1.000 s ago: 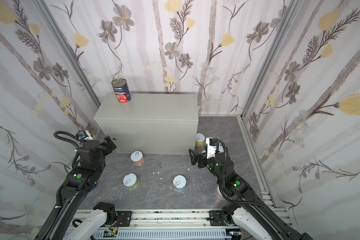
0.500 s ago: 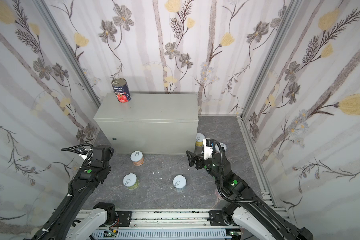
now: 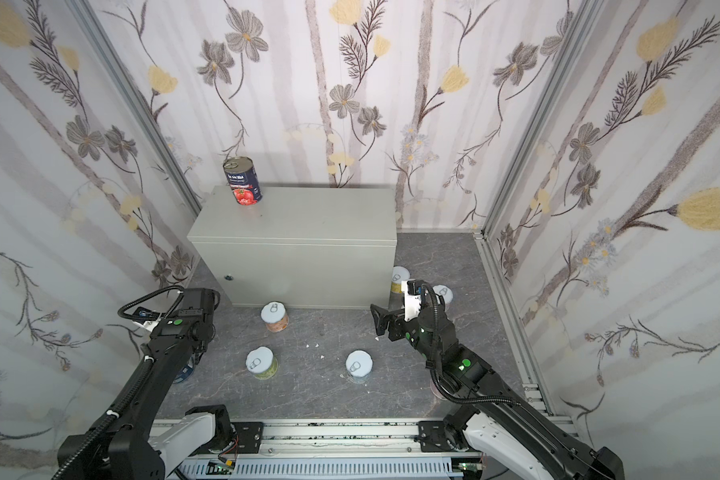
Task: Place and organize the canned foods onto the counter
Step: 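Lower the left gripper onto the silver-lidded can near the robot and close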
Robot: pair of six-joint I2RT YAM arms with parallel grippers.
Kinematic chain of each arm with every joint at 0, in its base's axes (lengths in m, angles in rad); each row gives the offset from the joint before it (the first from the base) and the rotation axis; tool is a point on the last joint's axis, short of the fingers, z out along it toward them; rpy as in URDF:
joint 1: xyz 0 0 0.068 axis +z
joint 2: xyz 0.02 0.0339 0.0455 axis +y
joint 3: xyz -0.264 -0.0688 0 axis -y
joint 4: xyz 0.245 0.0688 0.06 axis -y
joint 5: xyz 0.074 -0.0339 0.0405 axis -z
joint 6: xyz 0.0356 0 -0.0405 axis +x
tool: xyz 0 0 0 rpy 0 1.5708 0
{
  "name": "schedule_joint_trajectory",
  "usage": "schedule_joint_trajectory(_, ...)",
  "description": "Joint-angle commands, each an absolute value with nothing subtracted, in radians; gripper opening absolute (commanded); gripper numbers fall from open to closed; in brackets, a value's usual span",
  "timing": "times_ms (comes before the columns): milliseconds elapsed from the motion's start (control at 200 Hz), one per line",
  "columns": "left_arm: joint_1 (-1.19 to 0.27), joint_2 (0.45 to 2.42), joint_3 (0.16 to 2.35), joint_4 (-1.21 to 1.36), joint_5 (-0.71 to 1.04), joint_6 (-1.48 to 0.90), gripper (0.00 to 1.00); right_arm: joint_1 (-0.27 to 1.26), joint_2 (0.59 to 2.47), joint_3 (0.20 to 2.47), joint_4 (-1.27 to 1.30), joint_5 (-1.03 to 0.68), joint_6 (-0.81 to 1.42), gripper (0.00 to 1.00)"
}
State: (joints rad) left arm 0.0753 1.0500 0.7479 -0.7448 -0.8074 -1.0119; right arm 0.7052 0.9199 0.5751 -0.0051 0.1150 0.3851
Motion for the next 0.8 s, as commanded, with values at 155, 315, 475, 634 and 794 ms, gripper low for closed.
schedule_joint_trajectory(155, 0.172, 1.048, 0.747, -0.773, -0.818, -1.039, 1.0, 0.713, 0.948, 0.581, 0.013, 0.131, 0.4, 1.0)
schedule_joint_trajectory(315, 0.215, 1.098, 0.742, -0.772, -0.807, -1.037, 1.0, 0.718, 0.962, 0.579, 0.026, 0.129, 0.401, 1.0)
schedule_joint_trajectory(475, 0.242, 1.154, 0.749, -0.767, -0.769, -1.054, 1.0, 0.723, 0.965, 0.581, 0.031, 0.13, 0.4, 1.0)
schedule_joint_trajectory(634, 0.245, 1.184, 0.743, -0.759, -0.754, -1.078, 1.0, 0.724, 0.959, 0.575, 0.031, 0.137, 0.394, 1.0)
schedule_joint_trajectory(794, 0.245, 1.231, 0.74, -0.75, -0.741, -1.099, 1.0, 0.724, 0.965, 0.57, 0.04, 0.135, 0.392, 1.0)
